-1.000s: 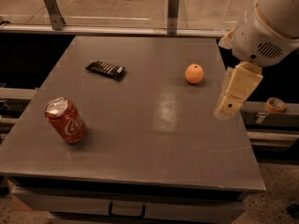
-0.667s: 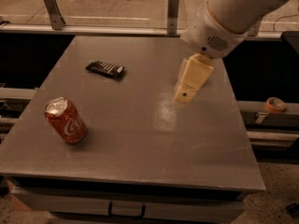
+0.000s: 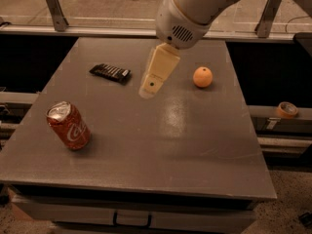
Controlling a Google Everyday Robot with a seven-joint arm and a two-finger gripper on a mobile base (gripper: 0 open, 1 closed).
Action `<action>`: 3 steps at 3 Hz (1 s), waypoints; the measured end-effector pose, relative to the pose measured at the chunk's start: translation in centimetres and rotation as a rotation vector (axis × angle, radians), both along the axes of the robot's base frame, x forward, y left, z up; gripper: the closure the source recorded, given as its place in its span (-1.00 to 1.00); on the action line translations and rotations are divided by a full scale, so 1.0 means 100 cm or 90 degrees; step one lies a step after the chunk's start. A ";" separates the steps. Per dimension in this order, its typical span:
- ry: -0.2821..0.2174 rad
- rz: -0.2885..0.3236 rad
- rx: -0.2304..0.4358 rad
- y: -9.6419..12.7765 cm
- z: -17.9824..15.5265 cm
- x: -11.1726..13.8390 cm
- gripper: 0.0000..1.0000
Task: Pick rxbar chocolate
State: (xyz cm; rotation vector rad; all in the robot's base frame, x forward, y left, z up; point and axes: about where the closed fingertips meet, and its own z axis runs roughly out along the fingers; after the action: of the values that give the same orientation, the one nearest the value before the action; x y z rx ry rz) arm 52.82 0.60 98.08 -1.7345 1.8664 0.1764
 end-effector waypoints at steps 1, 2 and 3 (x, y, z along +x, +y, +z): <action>0.015 -0.017 0.033 0.021 -0.011 0.009 -1.00; 0.037 -0.017 0.082 0.060 -0.030 0.037 -1.00; 0.057 -0.021 0.127 0.101 -0.056 0.075 -1.00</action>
Offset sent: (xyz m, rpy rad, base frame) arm 0.0798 0.1115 -0.0613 0.2333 0.1189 -0.0255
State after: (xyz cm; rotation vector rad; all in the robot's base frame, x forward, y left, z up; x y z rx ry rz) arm 60.29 10.73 92.52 -1.5832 1.8696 0.4198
